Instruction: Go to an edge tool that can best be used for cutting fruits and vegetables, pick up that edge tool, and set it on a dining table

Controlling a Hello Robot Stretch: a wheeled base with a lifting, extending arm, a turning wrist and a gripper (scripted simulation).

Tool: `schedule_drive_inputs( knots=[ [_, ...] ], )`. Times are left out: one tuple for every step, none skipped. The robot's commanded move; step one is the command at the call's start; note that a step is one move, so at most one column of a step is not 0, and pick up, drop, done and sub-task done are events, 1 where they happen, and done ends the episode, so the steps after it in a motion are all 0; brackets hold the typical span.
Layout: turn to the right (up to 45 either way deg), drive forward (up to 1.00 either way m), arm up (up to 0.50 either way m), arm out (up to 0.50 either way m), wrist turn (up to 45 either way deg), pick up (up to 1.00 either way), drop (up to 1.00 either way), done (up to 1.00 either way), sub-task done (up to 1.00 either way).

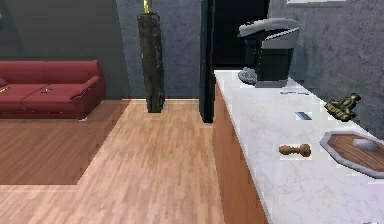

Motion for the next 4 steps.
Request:
schedule_drive_inputs(
  knots=[
    [0.0,0.0,0.38,0.0,0.0,0.0,0.0,0.0,0.0],
    [0.0,0.0,0.0,0.34,0.0,0.0,0.0,0.0,0.0],
    [0.0,0.0,0.0,0.0,45.0,0.0,0.0,0.0,0.0],
    [0.0,0.0,0.0,0.0,45.0,0.0,0.0,0.0,0.0]
  ],
)
